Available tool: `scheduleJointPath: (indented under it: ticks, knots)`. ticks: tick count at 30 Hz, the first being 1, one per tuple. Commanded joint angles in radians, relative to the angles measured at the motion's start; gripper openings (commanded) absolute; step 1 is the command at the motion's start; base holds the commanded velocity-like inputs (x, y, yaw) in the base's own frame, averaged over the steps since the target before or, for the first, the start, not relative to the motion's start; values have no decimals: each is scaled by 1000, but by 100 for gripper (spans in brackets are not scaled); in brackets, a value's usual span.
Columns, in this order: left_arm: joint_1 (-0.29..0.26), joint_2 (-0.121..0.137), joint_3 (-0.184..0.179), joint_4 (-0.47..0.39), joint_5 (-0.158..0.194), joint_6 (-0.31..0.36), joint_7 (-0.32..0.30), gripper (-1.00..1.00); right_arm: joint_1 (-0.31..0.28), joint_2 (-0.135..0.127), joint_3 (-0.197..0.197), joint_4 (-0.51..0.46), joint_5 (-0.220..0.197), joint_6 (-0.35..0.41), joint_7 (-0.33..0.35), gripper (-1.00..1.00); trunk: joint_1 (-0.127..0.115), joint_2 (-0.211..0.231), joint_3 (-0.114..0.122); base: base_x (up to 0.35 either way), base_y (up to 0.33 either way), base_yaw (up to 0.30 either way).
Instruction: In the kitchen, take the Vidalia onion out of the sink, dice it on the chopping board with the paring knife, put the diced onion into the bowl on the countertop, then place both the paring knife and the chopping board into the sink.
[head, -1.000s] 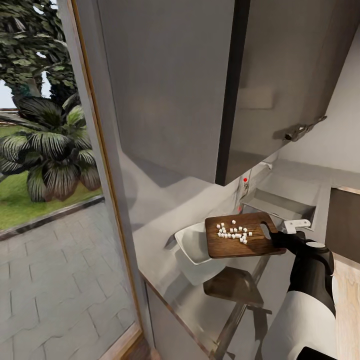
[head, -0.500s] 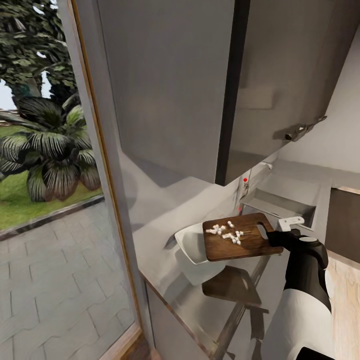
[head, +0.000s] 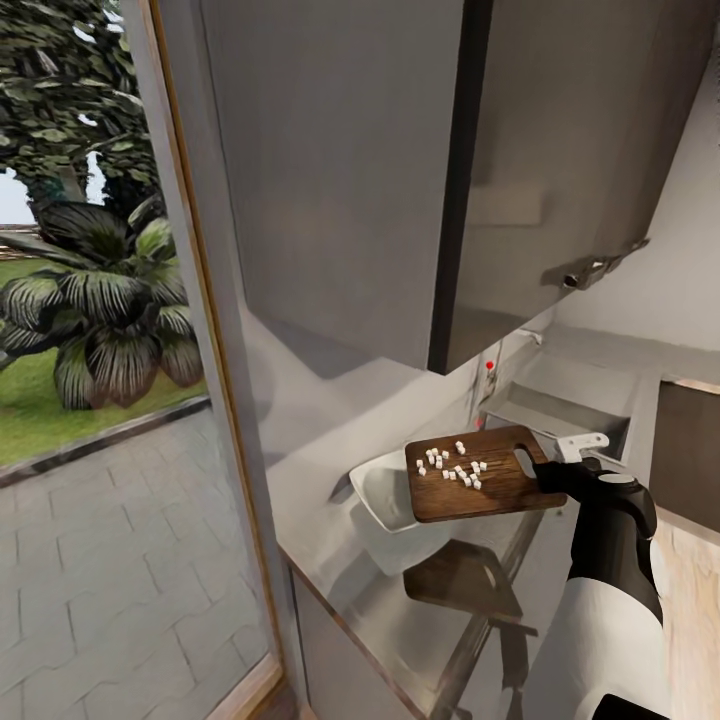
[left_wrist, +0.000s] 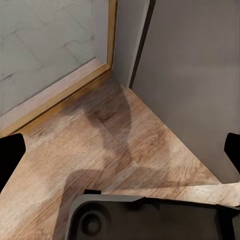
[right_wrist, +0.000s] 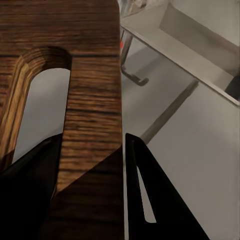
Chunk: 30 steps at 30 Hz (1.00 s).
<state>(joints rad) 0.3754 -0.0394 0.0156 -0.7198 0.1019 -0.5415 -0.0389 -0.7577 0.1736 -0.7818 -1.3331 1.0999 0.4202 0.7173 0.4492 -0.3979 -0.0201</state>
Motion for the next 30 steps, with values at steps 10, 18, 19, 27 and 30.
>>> scheduleJointPath:
  ticks: [10,18,19,27,30]
  knots:
    - [0,-1,1,-1,7,0,-4,100,-2,1,-1,-1,9,2,7,-100,1,-2,14,0,0,0]
    - [0,-1,1,-1,7,0,-4,100,-2,1,1,-1,11,44,4,-100,1,-2,27,0,0,0]
    - [0,-1,1,-1,7,0,-4,100,-2,1,0,-1,11,48,3,-100,1,-2,28,0,0,0]
    - [0,-1,1,2,7,0,-4,100,-2,1,1,12,5,67,-66,-100,1,-2,29,0,0,0]
    - [0,-1,1,5,7,0,-4,100,-1,1,14,15,5,67,-103,-100,1,-2,29,0,0,0]
